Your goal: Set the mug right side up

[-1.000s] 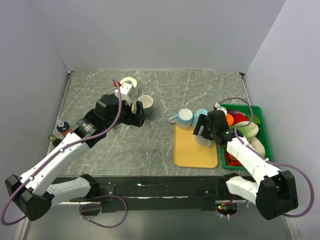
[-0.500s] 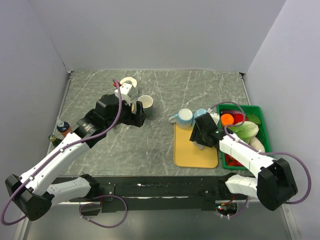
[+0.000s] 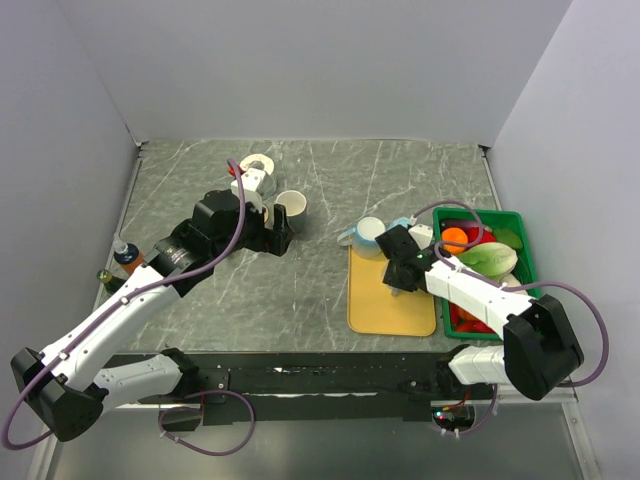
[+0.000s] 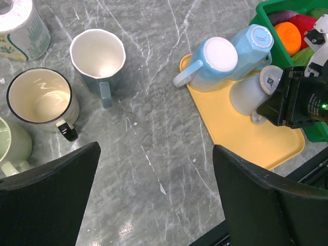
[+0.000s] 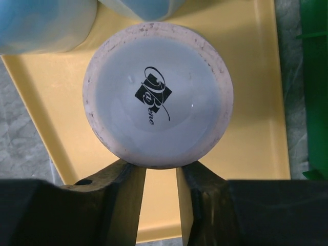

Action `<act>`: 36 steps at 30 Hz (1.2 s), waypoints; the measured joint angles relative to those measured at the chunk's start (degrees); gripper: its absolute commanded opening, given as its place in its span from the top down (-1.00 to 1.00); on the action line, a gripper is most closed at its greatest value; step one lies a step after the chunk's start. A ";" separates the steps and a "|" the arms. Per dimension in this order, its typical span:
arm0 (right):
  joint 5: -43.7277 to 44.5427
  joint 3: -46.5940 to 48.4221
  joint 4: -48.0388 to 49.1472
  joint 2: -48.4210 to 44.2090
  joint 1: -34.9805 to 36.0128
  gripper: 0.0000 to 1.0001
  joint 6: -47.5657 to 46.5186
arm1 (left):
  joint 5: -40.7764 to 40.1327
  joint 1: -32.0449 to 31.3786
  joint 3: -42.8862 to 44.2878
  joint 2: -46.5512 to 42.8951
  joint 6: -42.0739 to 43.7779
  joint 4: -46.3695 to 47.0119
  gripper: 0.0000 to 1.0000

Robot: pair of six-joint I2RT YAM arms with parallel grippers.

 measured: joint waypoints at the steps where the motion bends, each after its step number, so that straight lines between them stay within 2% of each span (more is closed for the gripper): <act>1: 0.28 0.24 -0.20 0.42 0.13 0.41 0.09 | 0.00 0.00 -0.04 0.00 0.00 0.00 -0.93; 4: 0.79 0.66 -0.70 1.22 0.46 0.58 0.17 | 0.00 -0.07 -0.04 0.00 0.00 0.00 -0.93; 9: 1.20 1.18 -0.96 1.88 0.66 0.74 0.17 | 0.00 -0.15 -0.04 0.02 0.00 0.00 -0.93; 11: 1.27 1.18 -0.94 1.90 0.72 0.98 0.15 | 0.00 -0.17 -0.04 0.02 0.00 0.00 -0.93; 12: 1.27 1.18 -0.94 1.92 0.72 1.00 0.15 | 0.00 -0.17 -0.04 0.02 -0.02 0.00 -0.93; 23: -0.83 1.25 -0.55 0.76 1.73 1.00 -1.84 | 0.72 -0.26 -0.04 0.39 -0.20 0.00 -0.93; 27: -5.62 1.25 -0.57 -5.01 2.71 1.00 -3.15 | 4.46 -0.26 -0.42 0.24 -0.22 0.94 -0.93; 36: -17.07 1.68 3.32 -22.60 3.61 1.00 -4.81 | 18.82 -0.26 -4.44 -2.45 -3.39 8.24 -0.93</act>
